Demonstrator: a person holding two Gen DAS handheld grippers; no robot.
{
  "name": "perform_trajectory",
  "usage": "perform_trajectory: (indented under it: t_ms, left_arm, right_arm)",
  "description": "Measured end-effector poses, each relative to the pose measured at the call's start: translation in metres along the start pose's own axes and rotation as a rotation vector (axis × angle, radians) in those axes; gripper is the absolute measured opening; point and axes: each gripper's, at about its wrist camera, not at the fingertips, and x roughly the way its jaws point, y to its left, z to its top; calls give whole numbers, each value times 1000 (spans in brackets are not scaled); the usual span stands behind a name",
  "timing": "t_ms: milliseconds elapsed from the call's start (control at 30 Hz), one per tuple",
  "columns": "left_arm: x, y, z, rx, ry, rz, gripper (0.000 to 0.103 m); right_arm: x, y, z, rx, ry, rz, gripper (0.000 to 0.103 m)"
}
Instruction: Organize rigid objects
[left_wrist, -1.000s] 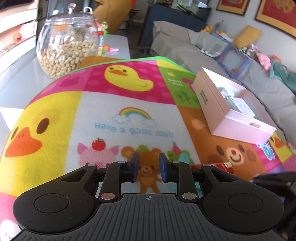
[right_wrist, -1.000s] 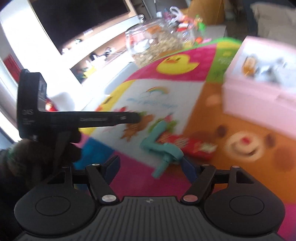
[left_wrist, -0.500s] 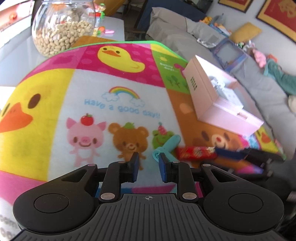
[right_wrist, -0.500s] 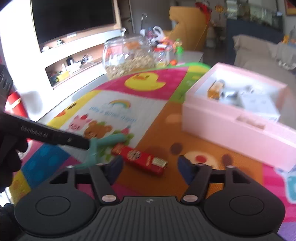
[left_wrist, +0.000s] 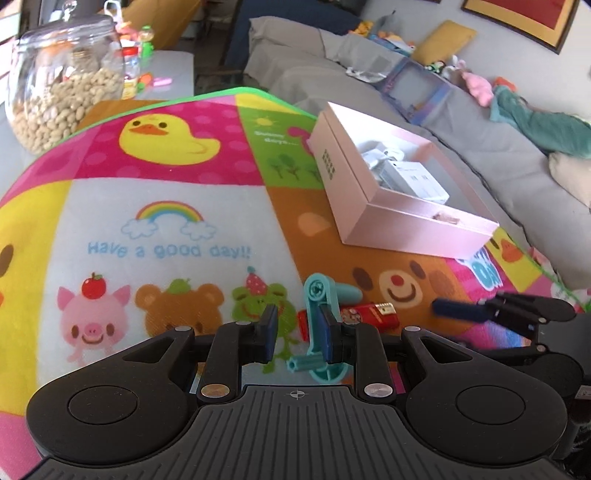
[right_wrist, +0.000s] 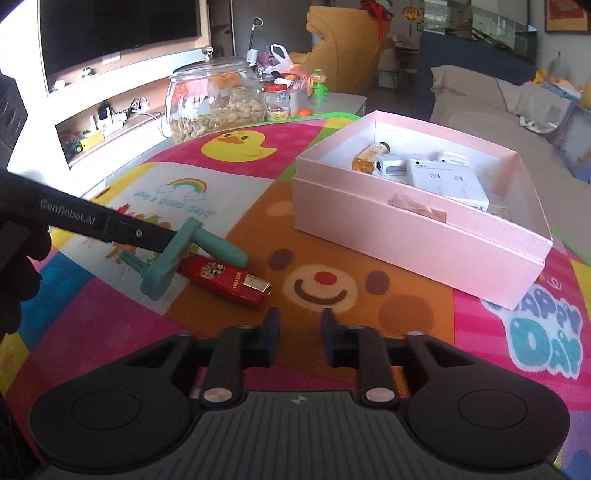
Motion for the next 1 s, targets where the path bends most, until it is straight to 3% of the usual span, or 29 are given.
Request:
perform_trajectory:
  t_ms: [33, 133, 233, 300, 367, 467, 667, 800, 833, 933, 1000]
  left_arm:
    - [-3, 3, -1, -12, -10, 9, 25]
    - [-14, 16, 0, -52, -53, 63, 25]
    - [-24, 24, 3, -63, -70, 66, 25]
    - [-29, 22, 5, -47, -75, 46, 25]
    - [-29, 16, 6, -16, -76, 27, 25]
    - [-23, 3, 7, 38, -72, 16, 25]
    - [0, -15, 1, 123, -30, 28, 26]
    - [9, -23, -4, 190, -22, 62, 26]
    - [11, -23, -4, 197, -17, 63, 26]
    - [13, -27, -2, 226, -13, 66, 26]
    - [6, -30, 6, 257, -51, 70, 26]
  right_arm:
    - [0, 3, 0, -1, -11, 9, 74]
    - [8, 19, 2, -46, -7, 25, 74]
    - [17, 38, 8, -126, -37, 35, 74]
    - [21, 48, 13, -180, -57, 44, 69]
    - [25, 53, 19, -200, -47, 67, 41]
    - [22, 56, 20, -228, -25, 87, 29]
    - [-6, 39, -2, -262, -3, 12, 25]
    - [-19, 7, -12, -184, 20, -116, 25]
    - [-21, -2, -13, -149, 18, -138, 30]
    - [-23, -27, -14, -24, 31, -176, 62]
    - [-21, -38, -15, 46, 38, -163, 66]
